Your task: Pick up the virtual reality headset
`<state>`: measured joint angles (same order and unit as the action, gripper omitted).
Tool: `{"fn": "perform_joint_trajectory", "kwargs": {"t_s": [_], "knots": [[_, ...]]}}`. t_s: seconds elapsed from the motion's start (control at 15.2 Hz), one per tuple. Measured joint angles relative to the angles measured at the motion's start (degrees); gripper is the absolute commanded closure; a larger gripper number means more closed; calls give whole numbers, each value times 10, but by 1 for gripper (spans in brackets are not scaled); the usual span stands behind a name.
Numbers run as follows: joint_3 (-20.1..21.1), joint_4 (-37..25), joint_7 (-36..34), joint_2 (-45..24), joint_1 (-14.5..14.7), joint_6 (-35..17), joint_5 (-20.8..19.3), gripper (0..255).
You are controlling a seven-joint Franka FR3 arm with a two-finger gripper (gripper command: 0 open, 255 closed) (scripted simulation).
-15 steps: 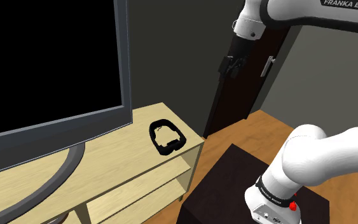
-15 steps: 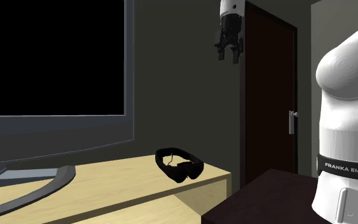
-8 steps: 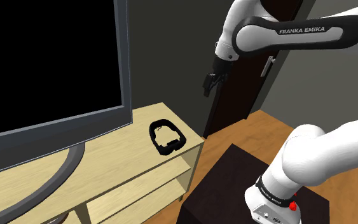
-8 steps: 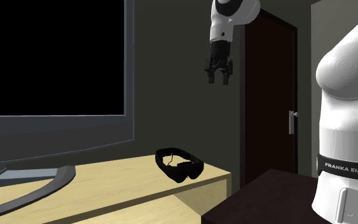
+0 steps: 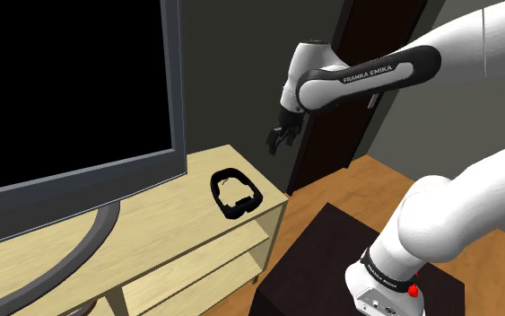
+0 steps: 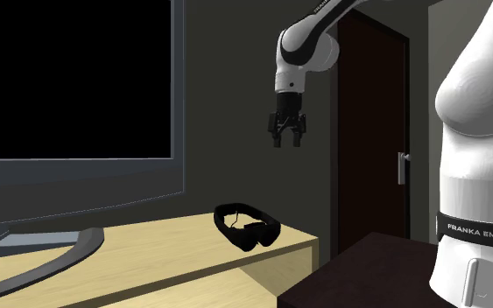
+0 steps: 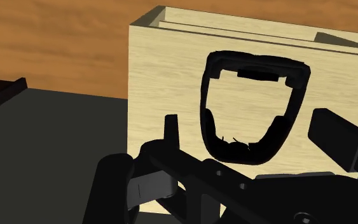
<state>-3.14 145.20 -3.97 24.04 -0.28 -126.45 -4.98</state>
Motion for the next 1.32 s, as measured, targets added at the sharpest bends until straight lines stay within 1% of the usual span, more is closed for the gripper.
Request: {"fn": "perform_joint_trajectory", "kwargs": {"t_s": [0.46,0.53,0.92,1.12,1.32], "knots": [[-5,-22,2,-158,0,-134,-3,0],[-5,-23,2,-173,0,-147,-4,0],[-4,-82,2,-321,1,-233,-3,0],[-3,-117,2,-389,1,-266,-3,0],[-3,-128,1,-424,1,-290,-3,0]]}}
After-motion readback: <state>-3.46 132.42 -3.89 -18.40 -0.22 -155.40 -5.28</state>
